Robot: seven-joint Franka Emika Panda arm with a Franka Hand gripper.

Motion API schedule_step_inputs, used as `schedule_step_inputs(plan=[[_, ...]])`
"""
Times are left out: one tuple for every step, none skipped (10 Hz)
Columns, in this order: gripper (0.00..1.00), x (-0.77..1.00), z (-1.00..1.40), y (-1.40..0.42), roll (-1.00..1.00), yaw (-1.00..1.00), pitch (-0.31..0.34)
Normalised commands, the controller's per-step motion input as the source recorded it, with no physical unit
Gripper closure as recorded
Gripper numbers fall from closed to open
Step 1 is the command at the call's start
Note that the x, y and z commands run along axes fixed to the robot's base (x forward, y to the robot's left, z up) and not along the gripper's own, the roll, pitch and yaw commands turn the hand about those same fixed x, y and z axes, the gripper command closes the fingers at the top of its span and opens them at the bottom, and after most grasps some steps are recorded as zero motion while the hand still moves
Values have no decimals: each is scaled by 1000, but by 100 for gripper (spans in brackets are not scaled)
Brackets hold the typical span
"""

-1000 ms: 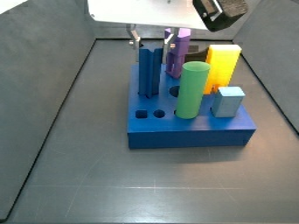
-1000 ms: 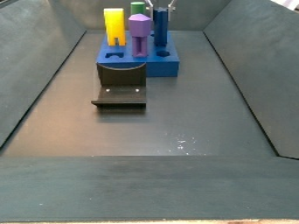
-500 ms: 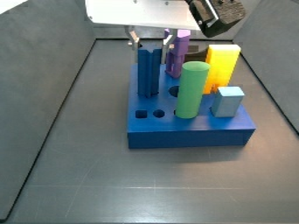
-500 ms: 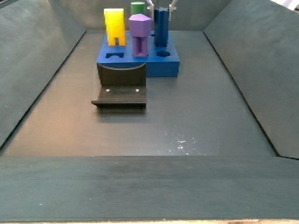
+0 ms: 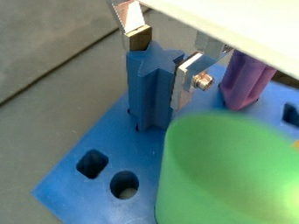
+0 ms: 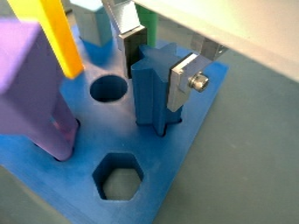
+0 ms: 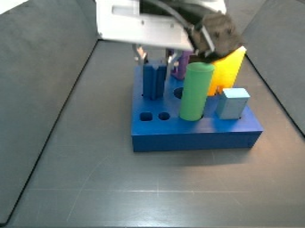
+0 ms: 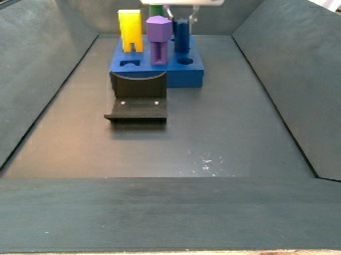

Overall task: Pick up the star object. Move up. Move to above the board. Insert the star object.
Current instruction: Insert the star object.

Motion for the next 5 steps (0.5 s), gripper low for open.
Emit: schedule_step_inputs(plan=[[100, 0, -806, -34, 57, -37, -99], [100, 0, -691, 0, 0, -31, -93], [100, 0, -351, 0, -99, -83, -80], [100, 0, -163, 91, -157, -29, -163], [100, 0, 0, 9, 0, 0, 0]])
